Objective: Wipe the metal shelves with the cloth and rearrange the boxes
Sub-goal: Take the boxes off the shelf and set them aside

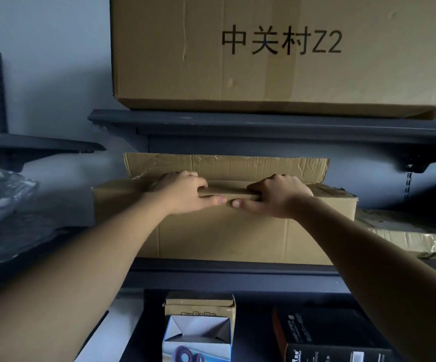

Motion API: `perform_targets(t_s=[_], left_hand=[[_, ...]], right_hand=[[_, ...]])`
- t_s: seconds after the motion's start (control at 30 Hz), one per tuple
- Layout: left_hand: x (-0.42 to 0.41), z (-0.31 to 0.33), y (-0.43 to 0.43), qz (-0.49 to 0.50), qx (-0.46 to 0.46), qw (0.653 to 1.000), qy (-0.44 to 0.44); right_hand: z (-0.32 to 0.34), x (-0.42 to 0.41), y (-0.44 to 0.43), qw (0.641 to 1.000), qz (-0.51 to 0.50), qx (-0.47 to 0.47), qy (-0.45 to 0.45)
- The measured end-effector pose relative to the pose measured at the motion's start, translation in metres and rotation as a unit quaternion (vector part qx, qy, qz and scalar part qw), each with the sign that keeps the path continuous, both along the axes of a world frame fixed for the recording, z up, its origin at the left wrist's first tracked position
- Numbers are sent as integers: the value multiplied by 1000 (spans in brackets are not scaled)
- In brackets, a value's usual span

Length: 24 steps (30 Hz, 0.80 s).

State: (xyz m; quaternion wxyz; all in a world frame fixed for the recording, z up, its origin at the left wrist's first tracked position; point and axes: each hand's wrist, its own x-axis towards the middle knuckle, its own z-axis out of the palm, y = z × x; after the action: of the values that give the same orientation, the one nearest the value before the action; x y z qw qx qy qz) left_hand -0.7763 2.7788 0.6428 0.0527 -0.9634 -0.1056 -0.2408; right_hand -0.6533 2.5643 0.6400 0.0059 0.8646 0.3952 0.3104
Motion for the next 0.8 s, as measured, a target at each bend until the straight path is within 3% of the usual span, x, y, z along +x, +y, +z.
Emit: perform_targets(t_s=[0.37, 0.57, 0.7, 0.8], left_hand=[[-20, -20, -14, 6, 53, 998, -45], [-21, -45, -8, -124, -57, 976, -171], [-23, -60, -13, -174, -23, 944, -280], [-25, -70, -31, -208, -47, 923, -320]], right_hand=[[-26, -31, -5, 996, -15, 81, -25], [-39, -52, -10, 983, 31, 175, -37], [-53, -67, -13, 968, 51, 244, -28], [-66, -77, -18, 959, 59, 278, -15]])
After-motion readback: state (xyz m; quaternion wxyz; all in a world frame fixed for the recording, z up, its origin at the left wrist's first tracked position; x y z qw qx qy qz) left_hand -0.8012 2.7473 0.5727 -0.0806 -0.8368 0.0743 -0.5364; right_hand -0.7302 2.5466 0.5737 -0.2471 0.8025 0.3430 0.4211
